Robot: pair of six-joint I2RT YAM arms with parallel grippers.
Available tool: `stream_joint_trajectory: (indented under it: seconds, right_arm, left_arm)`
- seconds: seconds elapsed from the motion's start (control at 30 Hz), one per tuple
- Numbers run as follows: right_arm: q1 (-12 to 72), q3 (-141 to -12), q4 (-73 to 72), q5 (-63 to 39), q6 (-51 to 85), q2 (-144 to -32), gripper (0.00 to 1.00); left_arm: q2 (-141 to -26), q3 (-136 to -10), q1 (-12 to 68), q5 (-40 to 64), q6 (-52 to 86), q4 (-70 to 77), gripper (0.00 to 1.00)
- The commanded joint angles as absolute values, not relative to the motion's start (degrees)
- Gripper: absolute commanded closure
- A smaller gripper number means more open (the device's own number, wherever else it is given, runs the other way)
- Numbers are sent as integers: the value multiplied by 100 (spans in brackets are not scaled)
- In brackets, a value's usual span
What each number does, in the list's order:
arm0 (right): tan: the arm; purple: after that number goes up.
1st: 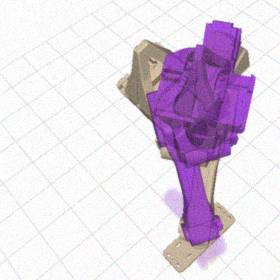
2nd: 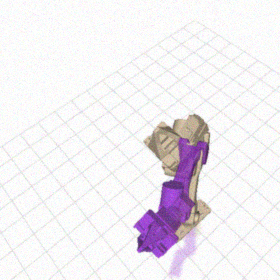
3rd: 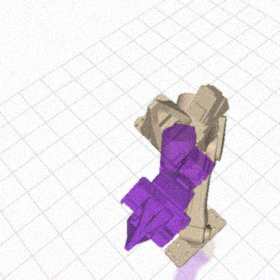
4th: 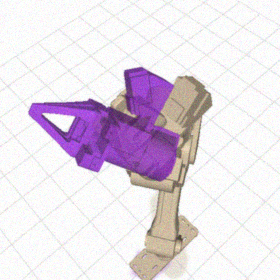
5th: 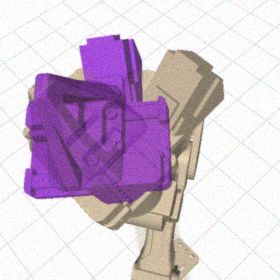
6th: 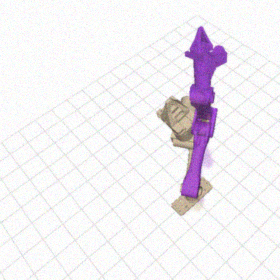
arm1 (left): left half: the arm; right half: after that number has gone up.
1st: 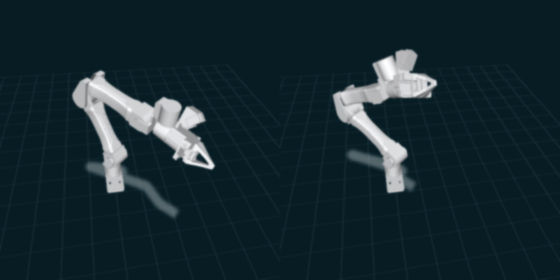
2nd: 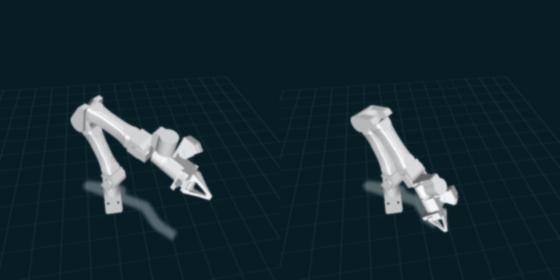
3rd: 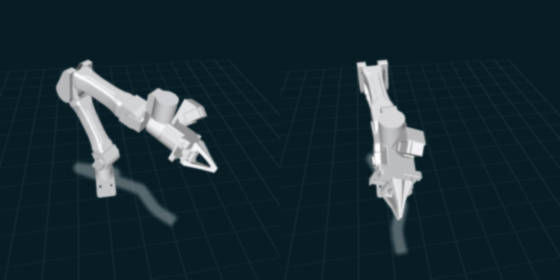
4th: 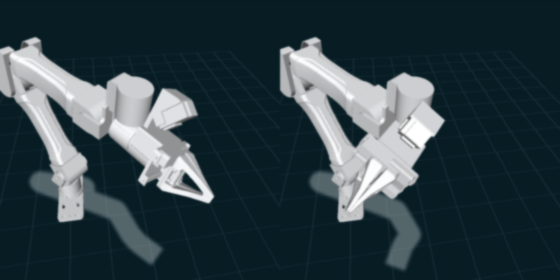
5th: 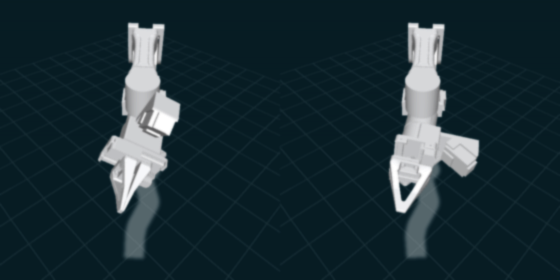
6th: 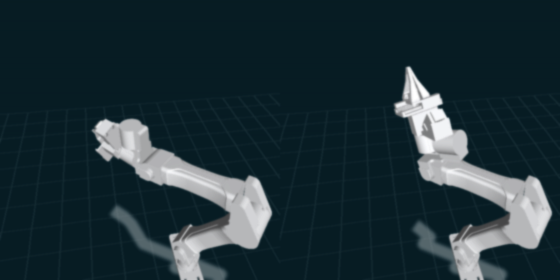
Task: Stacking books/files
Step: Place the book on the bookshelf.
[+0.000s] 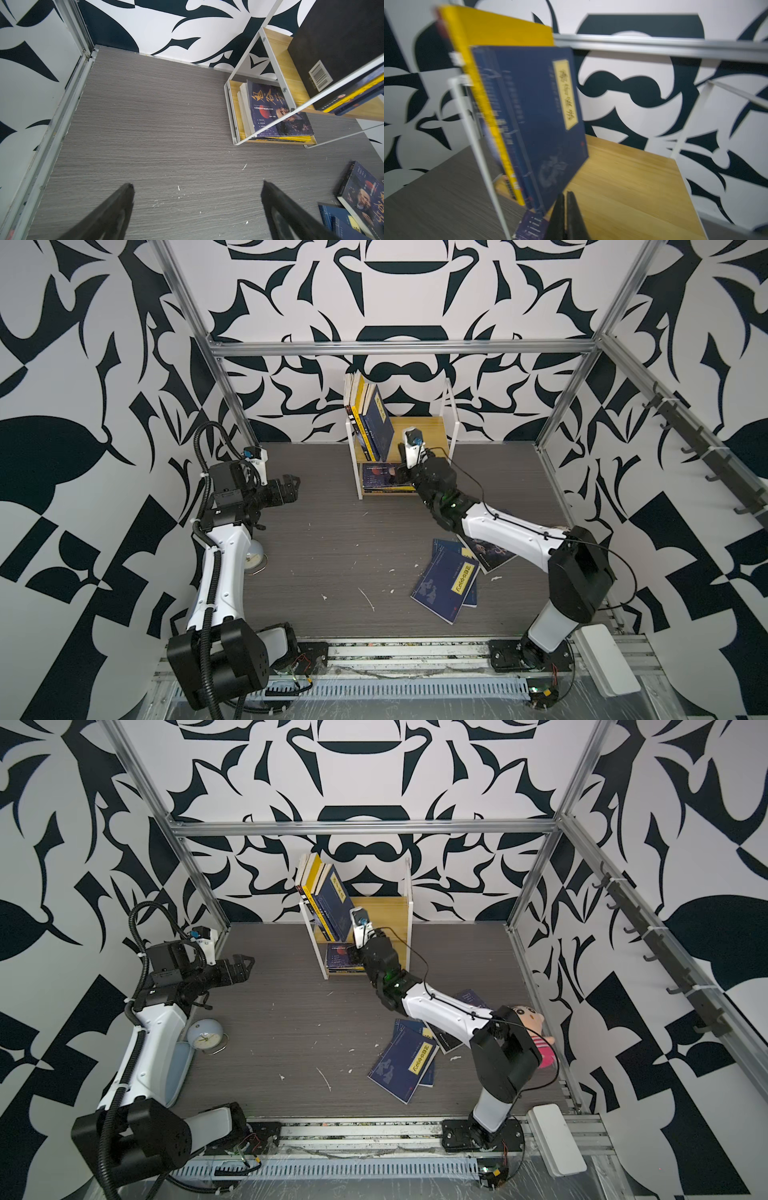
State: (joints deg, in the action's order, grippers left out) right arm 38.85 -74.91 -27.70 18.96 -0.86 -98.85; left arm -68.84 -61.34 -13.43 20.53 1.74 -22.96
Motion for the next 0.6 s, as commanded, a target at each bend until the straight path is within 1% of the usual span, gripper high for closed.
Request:
stream_joint_trajectory:
  seconds: [0.0,0.17,0.3,0.43,0.57]
  right_arm:
    - [3421,-8278,-1921,1747,263,-10336,99]
    - [3144,-9638,-1206,1484,192,-11350,100]
    - [3074,-10285,-1027,1376,241,-11925,100]
    - [3135,-10519,-1007,1162,352,-12276,100]
    - [3292,-10805,-1002,1161,351,-12577,100]
  left_arm:
    - [-6805,-6014,-1366,2156,237,-2210,0]
    - [-6807,-6019,-1365,2149,237,-2224,0]
    - [-6794,-6017,-1365,2164,239,-2219,0]
    - [-6786,-6012,-1371,2147,237,-2221,0]
    - [-6811,-6017,-1363,2150,237,-2217,0]
